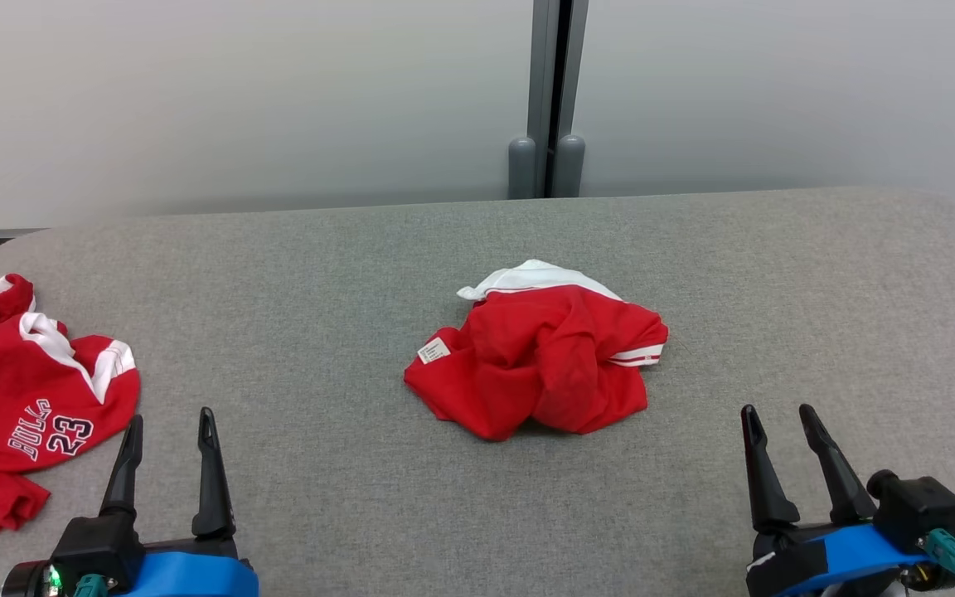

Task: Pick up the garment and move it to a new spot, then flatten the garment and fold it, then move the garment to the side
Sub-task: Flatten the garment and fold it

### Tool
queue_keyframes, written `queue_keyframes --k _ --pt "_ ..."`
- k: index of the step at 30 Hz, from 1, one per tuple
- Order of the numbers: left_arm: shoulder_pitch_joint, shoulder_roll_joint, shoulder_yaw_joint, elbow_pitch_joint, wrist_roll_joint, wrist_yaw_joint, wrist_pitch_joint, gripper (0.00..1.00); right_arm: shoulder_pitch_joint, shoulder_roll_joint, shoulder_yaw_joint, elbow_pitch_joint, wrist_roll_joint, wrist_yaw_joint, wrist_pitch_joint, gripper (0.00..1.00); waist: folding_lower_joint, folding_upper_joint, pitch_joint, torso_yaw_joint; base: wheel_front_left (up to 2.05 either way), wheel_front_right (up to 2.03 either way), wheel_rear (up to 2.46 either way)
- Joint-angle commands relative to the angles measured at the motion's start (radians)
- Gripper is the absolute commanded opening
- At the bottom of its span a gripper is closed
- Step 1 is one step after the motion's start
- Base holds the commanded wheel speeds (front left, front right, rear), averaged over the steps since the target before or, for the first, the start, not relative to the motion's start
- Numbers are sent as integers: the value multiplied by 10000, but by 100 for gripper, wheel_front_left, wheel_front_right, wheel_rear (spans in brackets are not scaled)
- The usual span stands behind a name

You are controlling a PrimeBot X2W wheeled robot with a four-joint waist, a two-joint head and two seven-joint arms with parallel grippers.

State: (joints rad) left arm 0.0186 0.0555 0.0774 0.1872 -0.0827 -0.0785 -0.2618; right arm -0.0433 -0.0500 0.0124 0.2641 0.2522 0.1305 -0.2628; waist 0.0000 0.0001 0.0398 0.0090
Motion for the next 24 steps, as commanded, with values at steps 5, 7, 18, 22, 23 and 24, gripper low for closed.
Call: queue_keyframes --k 5,7,18,22,23,24 --pt "-257 -31 -96 -12 47 -20 -48 100 -770 -8 29 149 -312 5 -31 100 0 -1 157 169 0 0 0" --pt "-318 -32 -144 -19 40 -30 -48 100 -1177 -8 99 293 -502 5 -31 100 0 -1 252 255 0 0 0" --pt "-833 -52 -659 -169 -95 43 -48 100 -4281 -868 662 2388 -1053 5 -31 100 0 -1 1048 1042 0 0 0" --pt "-1077 -54 -880 -218 -223 136 -48 100 -5370 -1241 783 3690 -1098 5 16 100 0 -1 1433 1324 0 0 0" --pt "-1144 -54 -955 -224 -248 148 -48 100 -5621 -1303 784 4037 -1077 5 26 100 0 -1 1532 1400 0 0 0" --pt "-1206 -53 -1016 -224 -285 176 -48 100 -5819 -1396 826 4420 -1122 5 78 100 0 -1 1619 1473 0 0 0"
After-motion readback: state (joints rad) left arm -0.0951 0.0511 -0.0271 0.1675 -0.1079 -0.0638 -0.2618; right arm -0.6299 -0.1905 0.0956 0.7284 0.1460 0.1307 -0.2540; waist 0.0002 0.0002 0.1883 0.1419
